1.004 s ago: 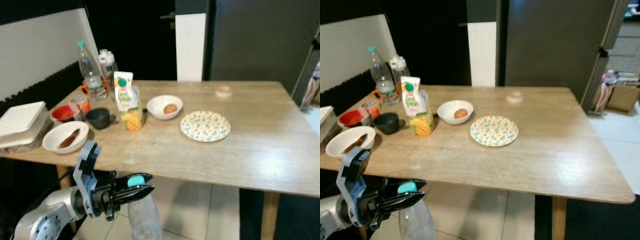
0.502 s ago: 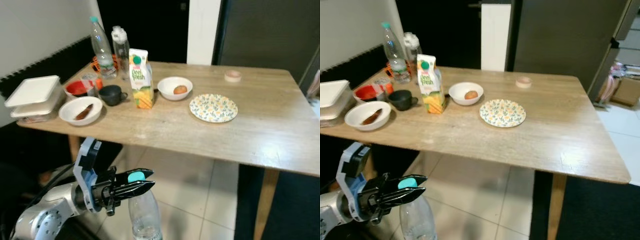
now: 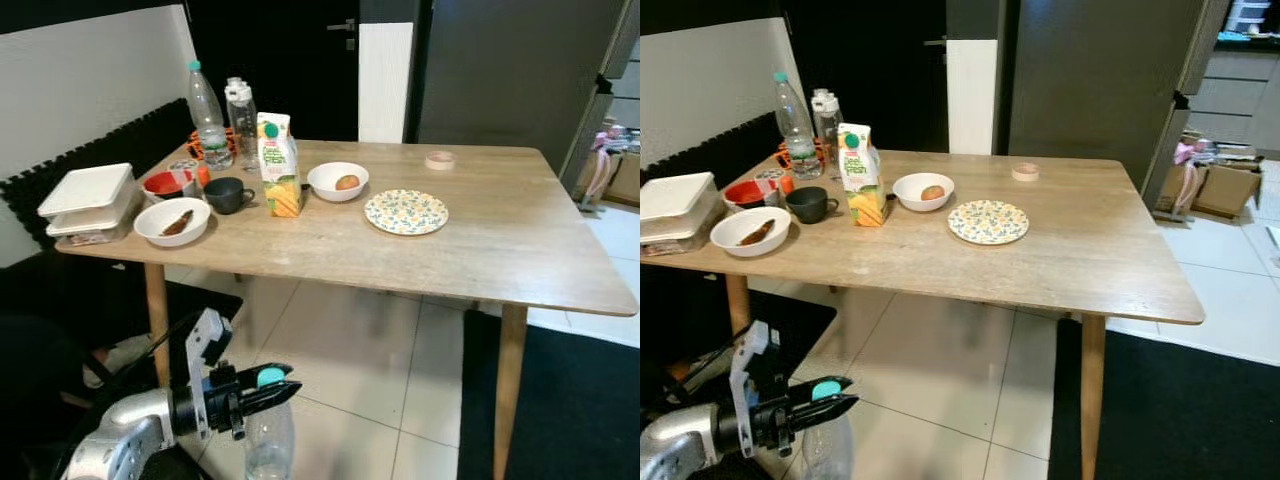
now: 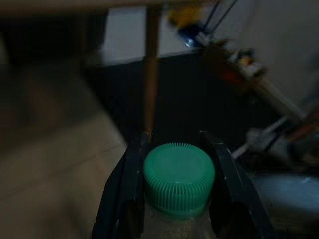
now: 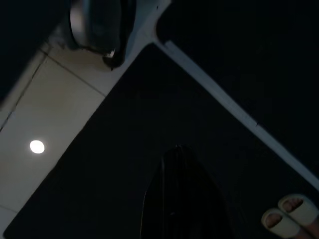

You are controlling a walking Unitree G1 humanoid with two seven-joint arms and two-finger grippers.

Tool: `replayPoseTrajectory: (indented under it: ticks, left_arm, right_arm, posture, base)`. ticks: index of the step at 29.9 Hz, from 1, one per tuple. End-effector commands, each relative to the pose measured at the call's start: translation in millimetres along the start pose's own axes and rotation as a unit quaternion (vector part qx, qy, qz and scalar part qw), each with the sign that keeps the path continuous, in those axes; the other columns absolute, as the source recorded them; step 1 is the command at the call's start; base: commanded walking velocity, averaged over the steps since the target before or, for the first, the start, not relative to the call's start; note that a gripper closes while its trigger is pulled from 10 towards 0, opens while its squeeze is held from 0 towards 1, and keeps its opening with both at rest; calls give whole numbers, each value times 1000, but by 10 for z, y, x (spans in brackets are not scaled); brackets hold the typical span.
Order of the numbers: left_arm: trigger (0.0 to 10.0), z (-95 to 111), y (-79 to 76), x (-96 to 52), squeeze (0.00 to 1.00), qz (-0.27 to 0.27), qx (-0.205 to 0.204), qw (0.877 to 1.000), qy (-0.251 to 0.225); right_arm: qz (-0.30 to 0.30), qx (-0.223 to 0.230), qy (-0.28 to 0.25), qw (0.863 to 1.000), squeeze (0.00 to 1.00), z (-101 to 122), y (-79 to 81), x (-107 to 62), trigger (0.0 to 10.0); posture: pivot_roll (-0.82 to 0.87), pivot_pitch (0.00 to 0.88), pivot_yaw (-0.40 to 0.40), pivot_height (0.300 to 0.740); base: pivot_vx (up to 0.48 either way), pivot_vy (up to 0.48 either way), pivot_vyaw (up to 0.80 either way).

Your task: Restocking fridge

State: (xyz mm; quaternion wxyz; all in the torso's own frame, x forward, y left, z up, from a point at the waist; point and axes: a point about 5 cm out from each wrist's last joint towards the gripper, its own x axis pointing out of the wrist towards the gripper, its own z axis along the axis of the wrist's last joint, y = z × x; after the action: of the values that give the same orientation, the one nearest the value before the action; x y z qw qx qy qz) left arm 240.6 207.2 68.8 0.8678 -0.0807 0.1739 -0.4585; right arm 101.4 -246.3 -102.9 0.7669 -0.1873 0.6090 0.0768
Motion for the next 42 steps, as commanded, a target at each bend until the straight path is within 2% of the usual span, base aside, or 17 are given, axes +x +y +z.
replayPoseTrajectory:
  ticks: [1, 5, 7, 8, 9, 11, 12, 13, 14, 15, 16, 17, 20, 21, 23, 29, 42]
  left_arm:
    - [10000, -119, 104, 46, 0, 50, 6, 998, 29]
    - [10000, -380, 257, 13, 0, 140, -9, 987, 76]
    - [10000, -697, 372, -88, 0, 246, -36, 959, 138]
    - [10000, -697, 372, -88, 0, 246, -36, 959, 138]
    - [10000, -813, 392, -137, 0, 279, -35, 945, 167]
    - [10000, -1207, 306, -326, 0, 338, -38, 903, 262]
    - [10000, -1207, 306, -326, 0, 338, -38, 903, 262]
    - [10000, -1376, 241, -428, 0, 365, -48, 883, 290]
    - [10000, -1376, 241, -428, 0, 365, -48, 883, 290]
    - [10000, -1533, 167, -532, 0, 395, -66, 862, 310]
    - [10000, -1533, 167, -532, 0, 395, -66, 862, 310]
    - [10000, -1638, 110, -608, 0, 420, -80, 846, 319]
    - [10000, -1731, 51, -681, 0, 446, -94, 829, 324]
    - [10000, -1860, -50, -769, 0, 482, -129, 805, 321]
    - [10000, -1926, -108, -796, 0, 500, -151, 792, 316]
    - [10000, -2014, -197, -804, 0, 522, -180, 773, 312]
    - [10000, -2075, -282, -716, 0, 525, -243, 768, 276]
  right_arm:
    - [3, -4, 4, 1000, 0, -24, 21, 1, 10000]
    - [4, -4, 5, 1000, 0, -25, 29, 2, 10000]
    - [5, -5, 5, 1000, 0, -23, 40, 4, 10000]
    - [5, -5, 5, 1000, 0, -23, 40, 4, 10000]
    - [5, -5, 5, 1000, 0, -22, 44, 4, 10000]
    - [7, -5, 5, 1000, 0, -23, 54, 6, 10000]
    - [7, -5, 5, 1000, 0, -23, 54, 6, 10000]
    - [7, -5, 6, 1000, 0, -24, 59, 6, 10000]
    - [7, -5, 6, 1000, 0, -24, 59, 6, 10000]
    - [8, -4, 6, 1000, 0, -26, 62, 6, 10000]
    - [8, -4, 6, 1000, 0, -26, 62, 6, 10000]
    - [8, -4, 7, 1000, 0, -28, 62, 6, 10000]
    - [8, -4, 7, 1000, 0, -30, 62, 6, 10000]
    - [8, -5, 7, 1000, 0, -31, 57, 5, 10000]
    - [8, -5, 7, 1000, 0, -29, 54, 5, 10000]
    - [9, -6, 4, 1000, 0, -10, 52, 6, 10000]
    - [11, 0, -5, 1000, 0, 29, 73, 10, 10000]
  posture:
    - [-73, 0, 42, 740]
    - [-73, 0, 42, 740]
    - [-74, 0, 45, 740]
    - [-74, 0, 45, 740]
    - [-74, 0, 45, 740]
    - [-80, 0, 44, 740]
    - [-80, 0, 44, 740]
    - [-80, 0, 44, 740]
    - [-80, 0, 44, 740]
    - [-80, 0, 44, 740]
    - [-80, 0, 44, 740]
    - [-85, 0, 43, 740]
    - [-85, 0, 43, 740]
    - [-83, 0, 41, 740]
    - [-82, 0, 37, 740]
    - [-79, 0, 35, 740]
    - [-78, 0, 40, 740]
  base:
    - [0, 0, -719]
    - [0, 0, -719]
    - [0, 0, -719]
    - [0, 0, -719]
    - [0, 0, -719]
    - [0, 0, -719]
    - [0, 0, -719]
    - [0, 0, -719]
    - [0, 0, -719]
    - [0, 0, -719]
    - [0, 0, -719]
    - [0, 0, -719]
    - [0, 0, -715]
    - [0, 0, -712]
    - [0, 0, -712]
    - [0, 0, -719]
    - [0, 0, -428]
